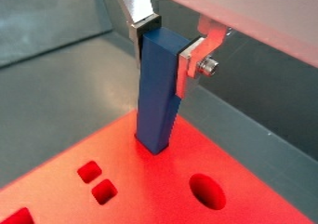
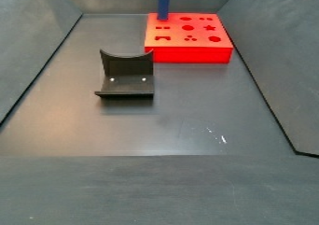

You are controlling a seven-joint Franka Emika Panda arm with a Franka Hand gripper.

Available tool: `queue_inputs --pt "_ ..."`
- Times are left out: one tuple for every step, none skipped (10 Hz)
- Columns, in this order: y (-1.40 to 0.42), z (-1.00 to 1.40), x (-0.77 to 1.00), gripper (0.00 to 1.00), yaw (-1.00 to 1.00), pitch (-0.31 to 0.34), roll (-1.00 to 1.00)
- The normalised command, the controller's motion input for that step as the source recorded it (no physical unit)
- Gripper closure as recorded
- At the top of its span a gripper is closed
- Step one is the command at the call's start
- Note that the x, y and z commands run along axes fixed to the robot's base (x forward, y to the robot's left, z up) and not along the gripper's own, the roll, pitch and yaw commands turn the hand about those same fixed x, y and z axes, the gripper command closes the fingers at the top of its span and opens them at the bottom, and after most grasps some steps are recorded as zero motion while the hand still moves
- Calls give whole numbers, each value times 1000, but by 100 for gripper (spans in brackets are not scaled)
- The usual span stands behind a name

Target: Insert the rectangle object.

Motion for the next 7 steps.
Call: queue_inputs --pt "-17 -886 389 100 91 134 -50" --pt "0 -951 249 100 111 74 -61" --pt "114 -880 74 100 140 0 -130" --pt "43 -351 51 100 151 0 -124" --pt "0 0 -3 100 0 -13 -14" --pt "0 0 0 100 0 -6 0" --pt "0 0 0 100 0 0 0"
